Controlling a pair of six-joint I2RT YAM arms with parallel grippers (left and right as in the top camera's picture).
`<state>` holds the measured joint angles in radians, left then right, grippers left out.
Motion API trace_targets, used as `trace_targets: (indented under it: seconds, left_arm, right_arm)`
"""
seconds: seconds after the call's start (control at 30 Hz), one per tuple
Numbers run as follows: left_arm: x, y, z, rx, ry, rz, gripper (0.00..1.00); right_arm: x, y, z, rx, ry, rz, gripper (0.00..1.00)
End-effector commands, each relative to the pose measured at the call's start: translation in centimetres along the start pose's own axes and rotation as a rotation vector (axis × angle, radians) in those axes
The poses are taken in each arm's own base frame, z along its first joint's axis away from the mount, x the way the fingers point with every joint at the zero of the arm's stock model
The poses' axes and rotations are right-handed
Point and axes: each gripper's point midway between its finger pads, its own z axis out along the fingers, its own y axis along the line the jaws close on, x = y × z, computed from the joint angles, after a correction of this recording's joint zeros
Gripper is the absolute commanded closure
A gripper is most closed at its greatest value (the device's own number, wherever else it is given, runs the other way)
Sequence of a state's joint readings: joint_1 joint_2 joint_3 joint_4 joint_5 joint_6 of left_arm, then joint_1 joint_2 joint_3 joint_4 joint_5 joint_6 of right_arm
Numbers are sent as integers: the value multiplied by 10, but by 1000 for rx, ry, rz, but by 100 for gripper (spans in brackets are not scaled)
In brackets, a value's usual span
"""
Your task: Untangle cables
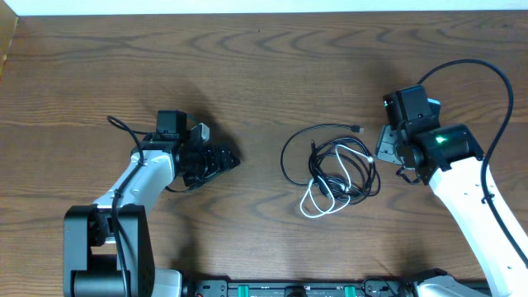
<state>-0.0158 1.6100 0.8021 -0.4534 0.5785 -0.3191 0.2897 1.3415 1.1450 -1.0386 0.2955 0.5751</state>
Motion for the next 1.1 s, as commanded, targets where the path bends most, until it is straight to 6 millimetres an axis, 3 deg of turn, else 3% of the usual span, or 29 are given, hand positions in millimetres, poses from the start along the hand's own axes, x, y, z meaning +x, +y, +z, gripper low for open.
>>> trace_targets:
  seconds: [0.0, 0.1, 0.2, 0.47, 0.63, 0.8, 0.93, 1.0, 1.07]
  left_arm:
    - [-1, -4, -4, 15, -5, 15, 16]
    - [-1, -4, -4, 15, -6, 16, 16]
    - [-1, -4, -4, 16, -6, 16, 15]
    - [-1, -4, -4, 15, -5, 15, 15]
    - [-1, -4, -4, 15, -4, 15, 16]
    - [-1, -4, -4, 15, -5, 15, 15]
    - [-1, -4, -4, 15, -5, 15, 16]
    - [-1, -4, -4, 15, -5, 15, 16]
    - [-1, -4, -4, 15, -5, 15, 16]
  right_arm:
    - [5, 14, -12, -115, 23, -6, 28]
    - [18, 58, -39, -413, 68, -122, 37]
    - [32, 81, -52, -534, 107, -187, 46]
    - [98, 109, -15, -497, 291, -258, 49]
    - [125, 125, 15, -479, 339, -285, 53]
    - [138, 124, 35, -436, 395, -289, 64]
    - [142, 125, 39, -430, 412, -293, 74]
    - [143, 127, 38, -435, 410, -301, 75]
    - [145, 130, 36, -446, 419, -288, 63]
